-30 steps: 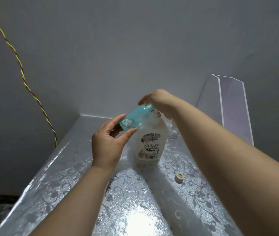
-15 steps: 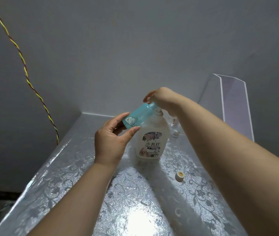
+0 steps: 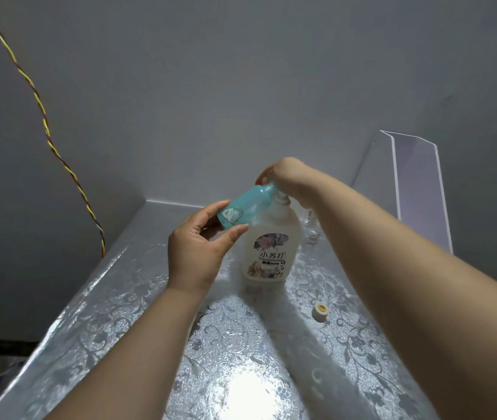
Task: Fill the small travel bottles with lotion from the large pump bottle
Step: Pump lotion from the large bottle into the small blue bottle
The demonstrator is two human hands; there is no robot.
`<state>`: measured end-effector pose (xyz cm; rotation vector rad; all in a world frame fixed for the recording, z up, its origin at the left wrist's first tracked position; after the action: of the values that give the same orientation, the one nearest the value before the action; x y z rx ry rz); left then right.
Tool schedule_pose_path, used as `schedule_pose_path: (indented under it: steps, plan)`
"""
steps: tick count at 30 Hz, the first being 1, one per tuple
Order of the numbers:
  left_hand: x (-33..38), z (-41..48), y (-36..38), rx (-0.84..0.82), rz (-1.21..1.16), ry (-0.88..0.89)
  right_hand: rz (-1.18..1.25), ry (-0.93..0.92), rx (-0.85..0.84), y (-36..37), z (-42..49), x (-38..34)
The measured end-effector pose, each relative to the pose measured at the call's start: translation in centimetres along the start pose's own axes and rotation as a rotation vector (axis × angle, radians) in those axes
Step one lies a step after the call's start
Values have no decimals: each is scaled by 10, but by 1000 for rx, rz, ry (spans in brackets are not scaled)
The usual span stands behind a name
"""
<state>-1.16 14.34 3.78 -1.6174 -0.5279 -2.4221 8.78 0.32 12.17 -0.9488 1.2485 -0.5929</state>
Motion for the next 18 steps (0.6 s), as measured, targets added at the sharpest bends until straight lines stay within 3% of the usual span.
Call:
schedule_pose_path:
  steps: [18]
  plan:
    - [-1,0,-1,3,5,-5,94,43,14,2,-12,2]
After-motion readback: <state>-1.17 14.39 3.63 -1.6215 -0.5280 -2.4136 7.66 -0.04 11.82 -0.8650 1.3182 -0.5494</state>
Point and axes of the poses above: each hand's wrist, its own z-axis towards the middle knuckle, its own y-axis out of the palm, x = y × z, the point moved 10 cm from there along z, towards the middle knuckle, and after that the axes turned 5 degrees about -y, right-handed, at the moved point
